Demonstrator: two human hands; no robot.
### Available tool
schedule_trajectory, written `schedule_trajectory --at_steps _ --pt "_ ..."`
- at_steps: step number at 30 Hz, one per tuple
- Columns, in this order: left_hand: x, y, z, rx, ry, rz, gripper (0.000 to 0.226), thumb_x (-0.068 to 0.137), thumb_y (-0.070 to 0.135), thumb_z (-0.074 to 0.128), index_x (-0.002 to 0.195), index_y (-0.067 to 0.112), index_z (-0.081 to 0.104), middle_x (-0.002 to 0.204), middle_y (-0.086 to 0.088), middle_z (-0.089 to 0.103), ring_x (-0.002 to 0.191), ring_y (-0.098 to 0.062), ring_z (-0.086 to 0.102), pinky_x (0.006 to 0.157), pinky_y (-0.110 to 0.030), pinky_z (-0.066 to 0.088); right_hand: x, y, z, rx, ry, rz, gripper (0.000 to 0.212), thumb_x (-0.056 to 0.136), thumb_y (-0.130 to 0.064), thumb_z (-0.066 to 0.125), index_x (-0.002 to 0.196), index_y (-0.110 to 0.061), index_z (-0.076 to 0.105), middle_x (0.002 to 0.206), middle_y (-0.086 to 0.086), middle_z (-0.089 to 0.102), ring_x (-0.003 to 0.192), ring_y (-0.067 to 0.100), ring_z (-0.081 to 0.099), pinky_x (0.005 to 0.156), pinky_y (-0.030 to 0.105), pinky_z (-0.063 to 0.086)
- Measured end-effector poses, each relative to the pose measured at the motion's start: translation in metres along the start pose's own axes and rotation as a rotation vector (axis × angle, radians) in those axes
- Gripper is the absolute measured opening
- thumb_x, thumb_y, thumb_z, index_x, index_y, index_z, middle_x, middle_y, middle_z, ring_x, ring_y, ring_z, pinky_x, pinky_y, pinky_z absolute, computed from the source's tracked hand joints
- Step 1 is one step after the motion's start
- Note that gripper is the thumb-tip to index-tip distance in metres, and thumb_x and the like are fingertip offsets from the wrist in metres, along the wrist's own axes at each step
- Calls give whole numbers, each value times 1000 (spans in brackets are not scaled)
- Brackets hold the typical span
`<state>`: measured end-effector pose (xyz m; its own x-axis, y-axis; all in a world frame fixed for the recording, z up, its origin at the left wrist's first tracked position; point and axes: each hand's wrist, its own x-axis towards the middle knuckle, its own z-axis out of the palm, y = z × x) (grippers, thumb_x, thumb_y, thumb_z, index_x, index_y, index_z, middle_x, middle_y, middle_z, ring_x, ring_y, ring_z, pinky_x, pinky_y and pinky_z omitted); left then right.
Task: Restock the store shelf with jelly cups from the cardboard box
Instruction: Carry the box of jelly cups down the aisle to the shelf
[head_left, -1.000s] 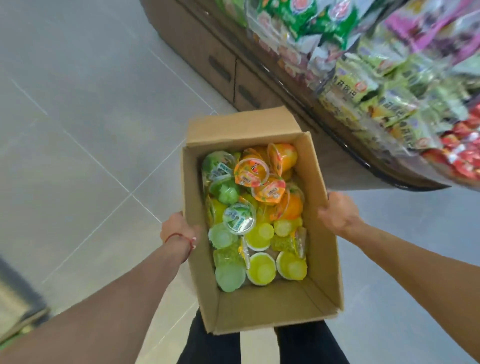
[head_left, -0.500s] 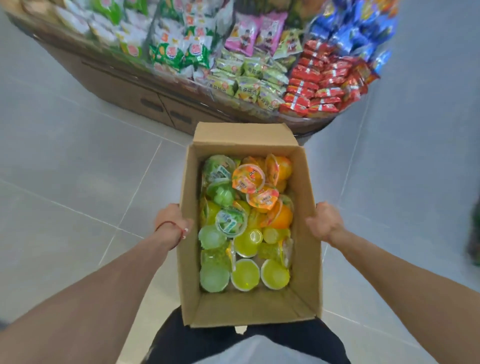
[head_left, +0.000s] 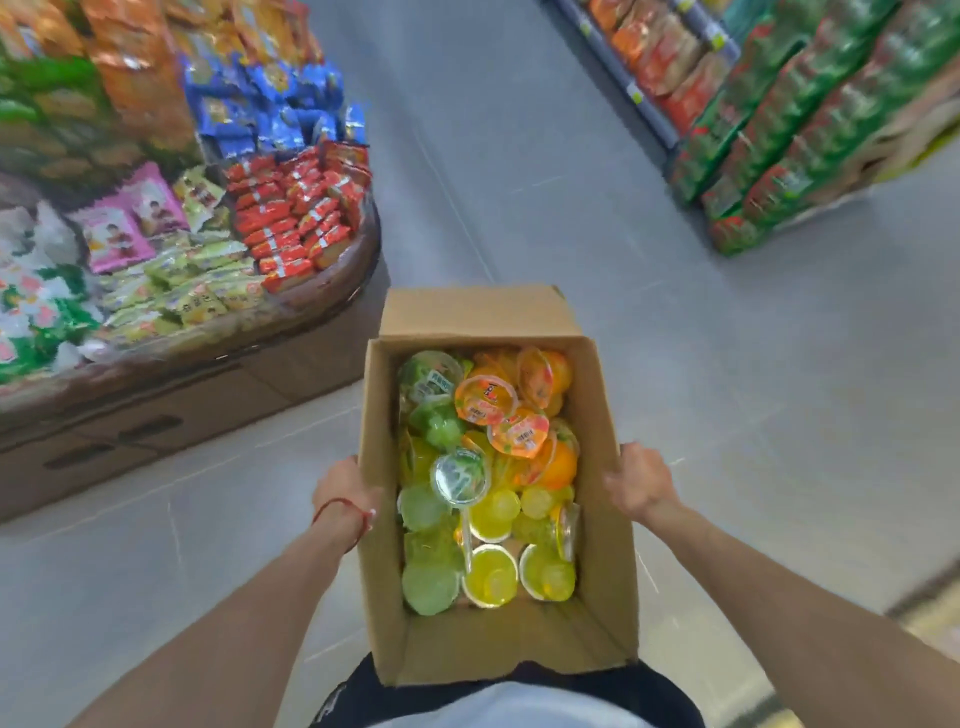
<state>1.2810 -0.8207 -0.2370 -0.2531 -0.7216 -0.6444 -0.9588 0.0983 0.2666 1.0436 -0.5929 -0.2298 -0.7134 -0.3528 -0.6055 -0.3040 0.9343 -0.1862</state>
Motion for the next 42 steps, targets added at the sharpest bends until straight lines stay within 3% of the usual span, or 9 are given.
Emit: schedule_trajectory --at_steps 5,13,18,19,23,30,33,37,42 --pt "-2 99 33 180 -106 189 18 82 1 55 72 15 49 57 -2 53 53 -19 54 48 -26 41 -3 92 -10 211 39 241 25 92 -16 65 107 4 64 112 25 67 112 45 61 86 42 49" --pt "-4 260 105 395 -200 324 14 79 -1 57 77 12 53 65 -7 59 65 -28 63 63 -35 55 34 208 -44 457 48 487 22 88 -14 64 102 2 70 107 25 70 107 45 64 87 42 51" --pt "-11 405 143 440 -193 463 28 83 2 57 66 21 45 52 -2 52 27 -7 46 33 -16 34 68 277 -88 606 106 631 23 87 -12 61 103 4 66 108 25 67 104 46 62 83 40 50" --pt "-12 437 153 460 -199 487 27 83 2 57 66 21 47 52 -1 52 27 -7 46 33 -16 33 78 294 -101 621 118 659 24 88 -13 61 104 4 65 109 25 66 105 45 62 84 40 50" --pt "-5 537 187 591 -241 590 13 79 5 60 73 15 55 58 -5 55 63 -28 63 58 -26 43 113 348 -146 684 165 756 23 87 -14 64 104 2 65 109 24 65 104 45 62 85 42 51" --pt "6 741 257 744 -265 768 15 78 9 63 92 15 63 90 -12 67 94 -35 66 75 -34 51 186 434 -229 760 236 925 23 88 -15 72 103 2 65 105 21 67 99 43 65 88 50 56" --pt "5 804 276 752 -284 743 12 78 8 63 90 9 61 88 -14 67 87 -34 67 70 -32 52 210 467 -268 756 240 923 20 89 -14 70 100 1 64 103 19 68 97 40 66 87 49 57" --pt "-7 909 314 753 -351 696 9 70 -5 58 75 1 60 67 -14 58 62 -29 60 53 -27 45 249 530 -319 775 204 934 19 92 -17 68 103 -1 64 108 17 67 104 38 66 88 41 56" --pt "-34 1010 366 743 -397 611 14 68 -13 48 67 -5 59 56 -16 54 47 -30 57 47 -29 46 300 622 -379 774 151 916 10 95 -20 63 94 -11 58 111 15 69 103 33 67 88 36 57"
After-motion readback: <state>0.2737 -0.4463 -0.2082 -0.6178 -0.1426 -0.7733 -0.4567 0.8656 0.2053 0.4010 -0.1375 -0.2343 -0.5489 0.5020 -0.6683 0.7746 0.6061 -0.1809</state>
